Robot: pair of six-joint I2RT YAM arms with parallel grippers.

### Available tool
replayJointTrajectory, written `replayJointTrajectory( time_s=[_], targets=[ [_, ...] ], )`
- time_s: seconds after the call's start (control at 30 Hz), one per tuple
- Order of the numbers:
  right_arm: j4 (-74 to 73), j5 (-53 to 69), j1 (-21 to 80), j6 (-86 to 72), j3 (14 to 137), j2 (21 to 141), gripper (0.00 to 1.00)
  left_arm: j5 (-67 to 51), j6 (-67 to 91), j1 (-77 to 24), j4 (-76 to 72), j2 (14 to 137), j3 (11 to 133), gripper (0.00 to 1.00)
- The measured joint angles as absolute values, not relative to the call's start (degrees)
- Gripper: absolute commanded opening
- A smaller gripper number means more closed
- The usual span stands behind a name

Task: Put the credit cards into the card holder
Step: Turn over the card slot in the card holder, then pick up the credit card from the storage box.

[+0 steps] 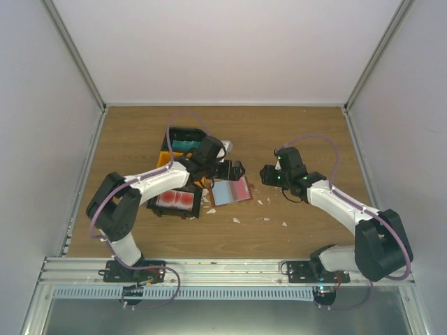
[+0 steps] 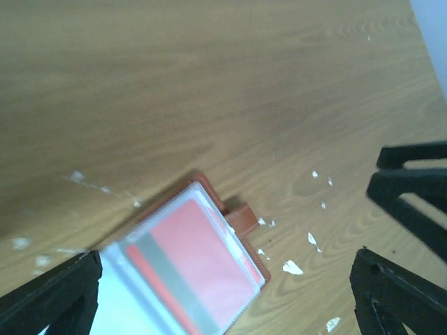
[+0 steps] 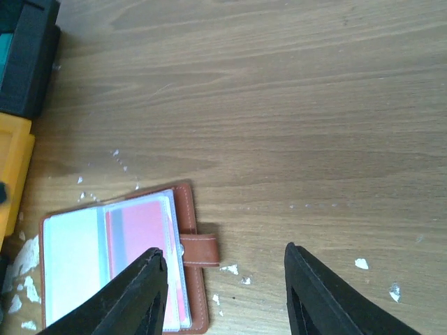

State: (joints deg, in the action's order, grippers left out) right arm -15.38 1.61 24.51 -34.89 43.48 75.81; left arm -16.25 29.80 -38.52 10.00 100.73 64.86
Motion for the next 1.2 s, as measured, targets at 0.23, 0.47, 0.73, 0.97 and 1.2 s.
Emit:
replayJointTrajectory(
  time_s=[0.23,0.47,0.73,0.97,1.2],
  targets=[
    [-13.0,7.0,24.5,-31.5,41.9,75.8,0.56,0.3,24.3,-38.5,18.5,89.8,67.4,0.99],
    [-11.6,12.9,24.5,-29.4,40.2,75.8,0.57,8.5,22.5,-37.8,26.8,86.2,70.0,0.98],
    [-11.5,16.7,24.5,-26.7,40.2,76.9,0.57,8.1,27.4,-34.0,35.0,86.2,69.6,0.88],
    [-10.6,18.8,24.5,-26.3,40.3,81.0,0.56,5.1,29.6,-27.4,38.0,86.2,69.2,0.67],
    [-8.9,19.2,24.5,-26.4,40.9,84.2,0.55,2.4,28.9,-23.1,39.9,88.9,70.8,0.60]
  ],
)
